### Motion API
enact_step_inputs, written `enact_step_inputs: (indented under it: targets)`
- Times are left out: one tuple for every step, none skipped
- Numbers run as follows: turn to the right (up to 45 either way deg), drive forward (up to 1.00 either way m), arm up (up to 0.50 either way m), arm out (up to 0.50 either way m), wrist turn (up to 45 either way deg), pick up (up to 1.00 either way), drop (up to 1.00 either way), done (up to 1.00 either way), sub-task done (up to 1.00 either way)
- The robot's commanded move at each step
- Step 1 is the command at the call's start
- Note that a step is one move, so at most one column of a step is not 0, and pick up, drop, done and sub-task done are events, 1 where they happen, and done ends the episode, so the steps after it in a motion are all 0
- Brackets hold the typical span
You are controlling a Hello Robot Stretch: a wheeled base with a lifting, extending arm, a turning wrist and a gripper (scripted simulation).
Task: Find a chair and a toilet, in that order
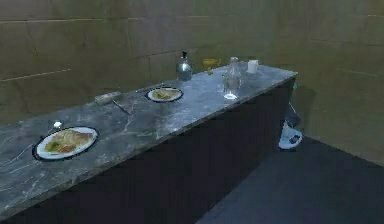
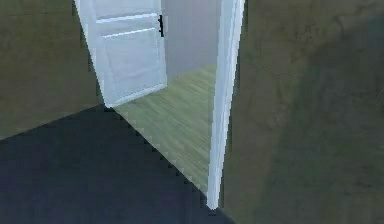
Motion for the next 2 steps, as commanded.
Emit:
enact_step_inputs:
  targets:
    - [-21.0, 0.00, 0.00, 0.00, 0.0, 0.00, 0.00, 0.00, 0.00]
    - [-3.0, 0.00, 0.00, 0.00, 0.0, 0.00, 0.00, 0.00, 0.00]
